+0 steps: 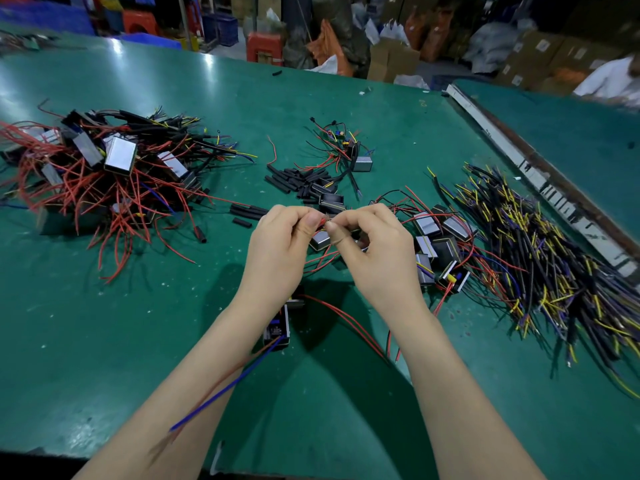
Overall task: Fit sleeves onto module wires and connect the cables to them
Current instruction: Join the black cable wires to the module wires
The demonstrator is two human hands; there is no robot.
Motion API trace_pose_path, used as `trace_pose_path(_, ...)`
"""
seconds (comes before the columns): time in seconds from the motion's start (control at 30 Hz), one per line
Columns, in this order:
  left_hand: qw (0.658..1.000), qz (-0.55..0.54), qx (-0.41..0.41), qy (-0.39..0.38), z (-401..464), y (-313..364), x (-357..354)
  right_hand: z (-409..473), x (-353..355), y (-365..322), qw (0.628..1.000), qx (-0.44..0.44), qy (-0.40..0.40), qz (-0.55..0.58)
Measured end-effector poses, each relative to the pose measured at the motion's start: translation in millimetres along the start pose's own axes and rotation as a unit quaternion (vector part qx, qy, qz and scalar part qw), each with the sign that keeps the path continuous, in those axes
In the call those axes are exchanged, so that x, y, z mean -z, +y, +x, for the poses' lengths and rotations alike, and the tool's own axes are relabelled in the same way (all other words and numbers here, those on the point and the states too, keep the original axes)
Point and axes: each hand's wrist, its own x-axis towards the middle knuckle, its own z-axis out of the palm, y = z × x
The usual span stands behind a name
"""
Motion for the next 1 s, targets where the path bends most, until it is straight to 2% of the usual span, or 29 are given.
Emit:
trace_pose_path(0.47, 0.996, 0.063, -0.067, -0.002, -1.4, -0.4, 1.8, -0.4, 3.6, 2.2, 1.000, -0.005, -0.015, 0.003)
trace_pose_path(0.67, 0.989, 0.088, -0.115, -0.002, 0.7, -0.9, 4.4, -0.6, 4.8, 3.9, 1.000, 0.022, -0.016, -0.001)
trace_pose_path(0.83, 0.994, 0.068, -0.090, -0.007, 0.2, -3.2, 4.1, 0.0, 7.4, 5.7, 0.998, 0.062, -0.013, -0.002)
trace_pose_path(1.0, 0.999, -0.029, -0.030, 0.004, 1.0, -4.9, 5.9, 0.7, 6.2, 6.8, 0.996, 0.085, -0.015, 0.009)
